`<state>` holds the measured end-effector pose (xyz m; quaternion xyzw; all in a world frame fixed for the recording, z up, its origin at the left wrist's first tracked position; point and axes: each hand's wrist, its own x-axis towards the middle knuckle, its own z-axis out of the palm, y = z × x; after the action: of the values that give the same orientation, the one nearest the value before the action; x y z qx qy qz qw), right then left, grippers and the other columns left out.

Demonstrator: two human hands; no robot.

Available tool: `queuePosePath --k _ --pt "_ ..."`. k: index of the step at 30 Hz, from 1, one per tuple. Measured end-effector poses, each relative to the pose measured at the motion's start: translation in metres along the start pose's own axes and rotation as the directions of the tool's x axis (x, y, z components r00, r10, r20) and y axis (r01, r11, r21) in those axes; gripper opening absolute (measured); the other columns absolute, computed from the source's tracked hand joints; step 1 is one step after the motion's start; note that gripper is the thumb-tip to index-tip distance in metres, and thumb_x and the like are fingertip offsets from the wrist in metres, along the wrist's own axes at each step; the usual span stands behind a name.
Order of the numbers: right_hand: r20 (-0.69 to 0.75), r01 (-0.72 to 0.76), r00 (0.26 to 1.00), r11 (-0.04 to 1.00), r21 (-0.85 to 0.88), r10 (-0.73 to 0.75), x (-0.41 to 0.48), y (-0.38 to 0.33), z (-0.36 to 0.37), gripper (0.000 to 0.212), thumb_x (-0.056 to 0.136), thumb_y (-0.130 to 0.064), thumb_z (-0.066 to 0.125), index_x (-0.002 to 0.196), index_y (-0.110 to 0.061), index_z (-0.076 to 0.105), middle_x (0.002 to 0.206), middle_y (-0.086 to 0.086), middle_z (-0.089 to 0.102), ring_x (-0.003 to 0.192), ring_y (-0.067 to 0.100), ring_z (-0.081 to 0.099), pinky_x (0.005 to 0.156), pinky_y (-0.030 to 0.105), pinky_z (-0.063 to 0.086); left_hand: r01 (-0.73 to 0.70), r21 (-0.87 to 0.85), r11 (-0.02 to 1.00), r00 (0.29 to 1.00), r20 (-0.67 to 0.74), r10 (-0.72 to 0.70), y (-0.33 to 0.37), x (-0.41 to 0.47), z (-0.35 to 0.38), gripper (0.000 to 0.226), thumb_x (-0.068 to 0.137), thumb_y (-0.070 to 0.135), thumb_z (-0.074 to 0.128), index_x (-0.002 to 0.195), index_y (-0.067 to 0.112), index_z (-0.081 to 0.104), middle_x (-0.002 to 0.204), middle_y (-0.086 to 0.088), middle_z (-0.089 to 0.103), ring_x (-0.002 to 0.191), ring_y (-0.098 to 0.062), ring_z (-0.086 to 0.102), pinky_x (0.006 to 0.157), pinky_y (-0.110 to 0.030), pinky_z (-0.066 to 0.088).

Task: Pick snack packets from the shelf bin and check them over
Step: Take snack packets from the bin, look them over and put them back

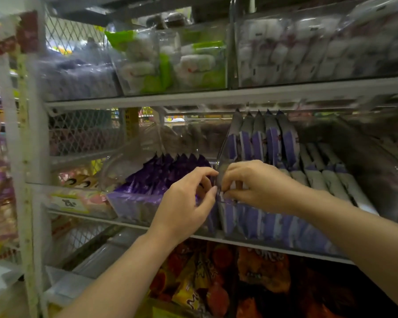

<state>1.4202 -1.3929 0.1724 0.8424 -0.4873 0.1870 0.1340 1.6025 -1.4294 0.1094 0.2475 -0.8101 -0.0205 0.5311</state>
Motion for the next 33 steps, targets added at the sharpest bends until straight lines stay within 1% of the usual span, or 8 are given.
queuePosePath --k 6,10,15,19,24,28,30,33 --pt "-0.283 -0.131 0.941 0.972 0.197 0.184 0.004 -0.001 -0.005 0.005 0.092 -0.028 0.057 0.092 -0.034 0.057 0.08 -0.018 0.056 0.072 -0.001 0.055 0.068 0.028 0.05 -0.066 -0.055 0.996 0.997 0.037 0.069 -0.011 0.006 -0.001 0.027 0.091 0.032 0.056 0.117 0.038 0.054 0.084 0.02 0.059 0.079 -0.006 0.062 0.067 -0.021 0.051" --pt "-0.379 -0.141 0.878 0.914 0.38 0.293 0.008 -0.007 -0.014 0.003 0.098 -0.019 0.051 0.096 -0.02 0.053 0.091 0.004 0.067 0.068 0.013 0.063 0.061 0.024 0.053 -0.052 -0.059 0.997 0.998 0.036 0.054 -0.009 0.006 -0.003 0.029 0.09 0.032 0.055 0.119 0.034 0.055 0.085 0.021 0.058 0.08 -0.005 0.061 0.068 -0.018 0.05" --pt "-0.518 -0.036 0.795 0.878 0.477 0.314 -0.006 -0.024 -0.041 0.007 0.101 -0.018 0.044 0.094 -0.017 0.047 0.095 0.016 0.068 0.066 0.019 0.066 0.057 0.033 0.057 0.034 -0.01 0.999 0.999 0.016 -0.034 0.005 0.002 -0.005 0.023 0.093 0.02 0.06 0.115 0.028 0.061 0.09 0.016 0.058 0.083 -0.004 0.059 0.072 -0.026 0.051" --pt "-0.653 0.098 0.707 0.876 0.471 0.272 -0.034 -0.039 -0.053 0.009 0.1 -0.022 0.04 0.1 -0.019 0.049 0.097 0.008 0.067 0.075 0.023 0.066 0.065 0.042 0.058 0.179 -0.138 0.974 0.981 -0.055 -0.188 0.033 -0.001 -0.016 0.019 0.099 0.026 0.053 0.089 0.028 0.069 0.086 0.013 0.067 0.079 -0.001 0.063 0.072 -0.02 0.048" --pt "-0.761 0.323 0.602 0.797 0.51 0.243 -0.07 -0.07 -0.029 0.014 0.098 -0.023 0.039 0.096 -0.035 0.045 0.108 -0.012 0.067 0.084 0.018 0.067 0.071 0.039 0.057 0.539 -0.623 0.566 0.833 0.295 -0.468 0.081 -0.007 -0.034 0.061 0.097 0.061 0.023 0.091 0.029 0.075 0.093 0.004 0.077 0.082 -0.013 0.073 0.064 -0.023 0.047" --pt "-0.711 0.41 0.671 0.694 0.592 0.21 -0.09 -0.085 0.006 0.008 0.095 -0.02 0.038 0.094 -0.025 0.044 0.122 -0.006 0.061 0.108 0.01 0.064 0.086 0.024 0.052 0.529 -0.81 0.252 0.821 0.412 -0.396 0.095 -0.024 -0.038 0.04 0.085 0.056 0.047 0.093 0.033 0.079 0.108 -0.003 0.074 0.096 -0.019 0.072 0.074 -0.031 0.059" --pt "-0.653 0.401 0.728 0.642 0.653 0.209 -0.097 -0.09 0.022 0.009 0.094 -0.018 0.038 0.092 -0.02 0.047 0.119 -0.007 0.063 0.11 0.01 0.064 0.086 0.022 0.051 0.481 -0.855 0.194 0.828 0.371 -0.42 0.092 -0.036 -0.038 0.031 0.081 0.042 0.057 0.092 0.024 0.08 0.108 -0.009 0.074 0.096 -0.022 0.072 0.075 -0.033 0.059" --pt "-0.547 0.333 0.776 0.533 0.778 0.314 -0.103 -0.096 0.041 0.013 0.095 -0.019 0.041 0.091 -0.019 0.054 0.109 -0.007 0.069 0.104 0.01 0.066 0.081 0.019 0.051 0.508 -0.794 0.335 0.815 0.317 -0.485 0.074 -0.06 -0.042 0.032 0.081 0.036 0.063 0.103 0.016 0.075 0.108 -0.011 0.074 0.098 -0.028 0.072 0.078 -0.036 0.06"
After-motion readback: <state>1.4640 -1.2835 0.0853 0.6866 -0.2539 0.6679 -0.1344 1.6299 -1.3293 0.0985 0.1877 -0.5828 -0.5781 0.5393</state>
